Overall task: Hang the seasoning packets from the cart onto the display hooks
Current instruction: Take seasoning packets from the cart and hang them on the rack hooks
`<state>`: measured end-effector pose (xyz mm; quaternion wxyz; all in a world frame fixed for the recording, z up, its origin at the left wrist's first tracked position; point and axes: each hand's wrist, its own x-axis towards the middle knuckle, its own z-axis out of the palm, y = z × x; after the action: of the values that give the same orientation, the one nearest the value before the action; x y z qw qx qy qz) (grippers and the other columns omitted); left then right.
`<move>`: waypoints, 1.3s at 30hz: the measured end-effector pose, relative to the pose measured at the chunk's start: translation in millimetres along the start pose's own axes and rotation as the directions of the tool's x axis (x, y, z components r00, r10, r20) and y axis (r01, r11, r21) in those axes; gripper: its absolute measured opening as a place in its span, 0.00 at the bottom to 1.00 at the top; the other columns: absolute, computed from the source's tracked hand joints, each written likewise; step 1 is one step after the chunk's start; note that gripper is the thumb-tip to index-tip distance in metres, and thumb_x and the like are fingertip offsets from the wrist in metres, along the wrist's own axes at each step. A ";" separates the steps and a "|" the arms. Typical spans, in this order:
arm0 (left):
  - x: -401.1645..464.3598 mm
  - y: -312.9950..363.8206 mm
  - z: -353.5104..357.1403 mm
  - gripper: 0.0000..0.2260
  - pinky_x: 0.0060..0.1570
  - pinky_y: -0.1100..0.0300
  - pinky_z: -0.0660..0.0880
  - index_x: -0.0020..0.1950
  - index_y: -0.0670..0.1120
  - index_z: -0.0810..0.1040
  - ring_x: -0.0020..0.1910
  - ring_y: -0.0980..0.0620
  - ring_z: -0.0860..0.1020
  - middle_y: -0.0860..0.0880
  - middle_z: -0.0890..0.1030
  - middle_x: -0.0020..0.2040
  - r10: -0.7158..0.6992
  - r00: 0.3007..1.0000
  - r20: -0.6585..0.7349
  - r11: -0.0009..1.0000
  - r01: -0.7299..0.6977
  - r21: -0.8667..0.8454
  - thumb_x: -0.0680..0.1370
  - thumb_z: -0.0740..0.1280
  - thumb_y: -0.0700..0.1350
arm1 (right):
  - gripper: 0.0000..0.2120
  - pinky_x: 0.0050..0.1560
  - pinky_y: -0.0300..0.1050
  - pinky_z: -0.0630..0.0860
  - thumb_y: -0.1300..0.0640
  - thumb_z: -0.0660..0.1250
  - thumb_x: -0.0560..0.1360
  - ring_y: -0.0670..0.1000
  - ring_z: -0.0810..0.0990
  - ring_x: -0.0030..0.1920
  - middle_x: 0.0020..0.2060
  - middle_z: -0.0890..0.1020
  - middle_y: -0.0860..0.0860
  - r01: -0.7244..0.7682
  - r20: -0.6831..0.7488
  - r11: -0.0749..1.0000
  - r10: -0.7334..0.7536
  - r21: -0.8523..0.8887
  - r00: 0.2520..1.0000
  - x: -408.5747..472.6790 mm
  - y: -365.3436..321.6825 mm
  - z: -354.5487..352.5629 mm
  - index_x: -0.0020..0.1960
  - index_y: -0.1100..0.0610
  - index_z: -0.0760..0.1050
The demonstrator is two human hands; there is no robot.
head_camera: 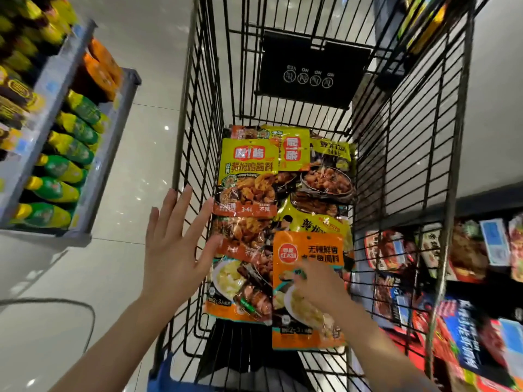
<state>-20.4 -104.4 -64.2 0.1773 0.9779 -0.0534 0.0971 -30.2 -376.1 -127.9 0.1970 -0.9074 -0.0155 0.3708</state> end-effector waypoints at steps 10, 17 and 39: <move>-0.8 -2.3 0.2 0.23 0.67 0.35 0.62 0.72 0.49 0.68 0.76 0.42 0.58 0.43 0.64 0.74 0.006 1.000 -0.023 1.000 -0.007 -0.016 0.77 0.61 0.53 | 0.29 0.58 0.54 0.73 0.44 0.57 0.79 0.60 0.72 0.63 0.66 0.70 0.59 -0.134 -0.242 0.973 0.087 -0.185 0.966 184.5 -49.4 -11.0 0.75 0.54 0.53; -0.4 -1.0 -0.3 0.23 0.68 0.37 0.62 0.72 0.50 0.69 0.76 0.44 0.58 0.44 0.65 0.74 -0.009 0.999 -0.031 1.000 0.008 -0.021 0.78 0.62 0.54 | 0.34 0.34 0.45 0.75 0.69 0.61 0.76 0.52 0.78 0.41 0.55 0.78 0.54 -0.092 -0.383 0.899 0.272 0.427 0.883 174.0 -80.4 -11.2 0.76 0.51 0.54; -4.4 0.2 -1.5 0.26 0.71 0.40 0.58 0.74 0.50 0.65 0.77 0.47 0.56 0.46 0.60 0.76 -0.064 0.998 -0.019 0.998 0.064 -0.008 0.77 0.60 0.56 | 0.21 0.62 0.53 0.70 0.50 0.62 0.78 0.57 0.71 0.64 0.63 0.74 0.55 -0.053 -0.442 0.994 0.005 -0.096 0.897 153.3 -18.6 -71.6 0.68 0.56 0.68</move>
<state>-24.9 -103.7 -63.6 0.1842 0.9775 -0.0207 0.1008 131.7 -357.1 -177.0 0.1417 -0.9770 0.0234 0.1575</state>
